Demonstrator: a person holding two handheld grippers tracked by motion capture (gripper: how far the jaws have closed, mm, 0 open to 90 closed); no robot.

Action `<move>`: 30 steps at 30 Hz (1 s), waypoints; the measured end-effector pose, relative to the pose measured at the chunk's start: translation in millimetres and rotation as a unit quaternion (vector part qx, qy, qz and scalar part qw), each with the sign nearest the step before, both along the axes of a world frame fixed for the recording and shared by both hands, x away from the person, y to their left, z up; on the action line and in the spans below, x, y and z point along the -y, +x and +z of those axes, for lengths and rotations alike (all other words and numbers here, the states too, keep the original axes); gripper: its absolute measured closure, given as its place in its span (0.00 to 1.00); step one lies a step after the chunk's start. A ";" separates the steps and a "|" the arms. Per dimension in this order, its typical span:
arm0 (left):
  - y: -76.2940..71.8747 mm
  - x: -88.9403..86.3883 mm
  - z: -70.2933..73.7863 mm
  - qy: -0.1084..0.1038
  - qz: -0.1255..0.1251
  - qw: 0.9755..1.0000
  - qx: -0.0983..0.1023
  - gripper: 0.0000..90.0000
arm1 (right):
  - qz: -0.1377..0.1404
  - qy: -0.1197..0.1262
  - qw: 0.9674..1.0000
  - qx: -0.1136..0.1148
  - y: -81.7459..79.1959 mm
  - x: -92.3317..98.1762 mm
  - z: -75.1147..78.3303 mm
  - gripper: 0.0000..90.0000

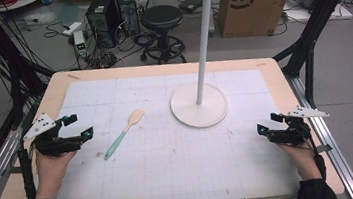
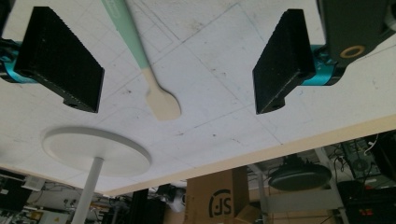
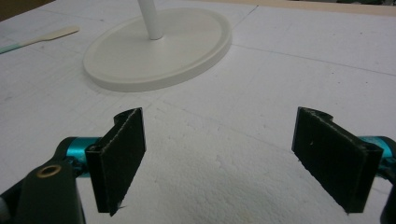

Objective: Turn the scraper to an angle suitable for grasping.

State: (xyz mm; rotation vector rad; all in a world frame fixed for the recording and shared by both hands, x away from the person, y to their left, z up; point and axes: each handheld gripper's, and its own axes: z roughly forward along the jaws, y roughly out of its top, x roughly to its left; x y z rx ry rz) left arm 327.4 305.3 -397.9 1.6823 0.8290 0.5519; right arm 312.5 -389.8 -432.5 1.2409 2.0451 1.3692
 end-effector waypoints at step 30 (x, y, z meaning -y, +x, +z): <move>14.3 45.9 -6.6 0.032 -0.018 0.998 -0.050 0.22 | -0.002 0.003 1.000 -0.002 2.1 0.8 -0.3 0.19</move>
